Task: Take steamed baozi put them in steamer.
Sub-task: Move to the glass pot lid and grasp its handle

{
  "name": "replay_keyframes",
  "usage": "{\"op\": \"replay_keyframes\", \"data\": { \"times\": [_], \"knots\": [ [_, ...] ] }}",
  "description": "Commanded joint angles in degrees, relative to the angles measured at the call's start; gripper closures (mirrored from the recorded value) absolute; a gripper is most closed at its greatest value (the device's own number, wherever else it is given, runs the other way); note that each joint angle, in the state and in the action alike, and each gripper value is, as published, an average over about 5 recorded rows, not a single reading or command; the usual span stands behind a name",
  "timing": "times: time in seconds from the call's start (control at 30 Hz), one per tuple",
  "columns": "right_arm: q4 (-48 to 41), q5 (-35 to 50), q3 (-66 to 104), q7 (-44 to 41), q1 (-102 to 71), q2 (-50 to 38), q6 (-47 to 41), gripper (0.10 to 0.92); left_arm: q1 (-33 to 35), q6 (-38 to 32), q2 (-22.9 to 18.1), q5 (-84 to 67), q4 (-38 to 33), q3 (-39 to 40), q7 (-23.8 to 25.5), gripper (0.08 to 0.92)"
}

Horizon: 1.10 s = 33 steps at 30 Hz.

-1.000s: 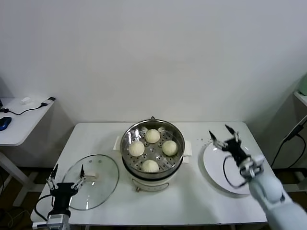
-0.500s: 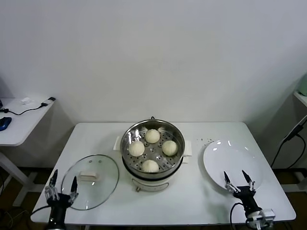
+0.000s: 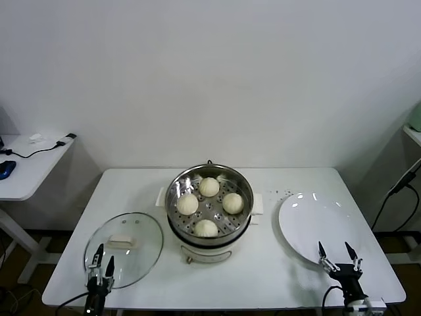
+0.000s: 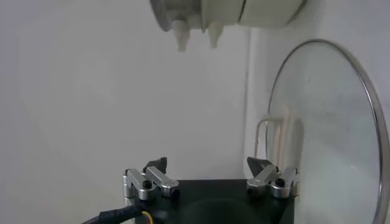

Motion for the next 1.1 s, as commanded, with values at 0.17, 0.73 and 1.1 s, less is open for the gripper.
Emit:
{"op": "replay_keyframes", "data": {
  "times": [0.17, 0.73, 1.1],
  "knots": [
    [1.1, -0.8, 1.6, 0.8, -1.6, 0.9, -0.7, 0.203, -10.0, 1.6, 0.3, 6.1, 10.2, 1.0, 2.3, 0.177],
    [0.8, -1.4, 2.1, 0.7, -2.0, 1.3, -0.6, 0.203, -16.7, 2.5, 1.8, 5.8, 14.0, 1.6, 4.0, 0.177],
    [0.7, -1.7, 1.5, 0.4, -2.1, 1.7, -0.5, 0.203, -16.3, 1.4, 1.7, 7.3, 16.9, 1.6, 4.0, 0.342]
  ]
}}
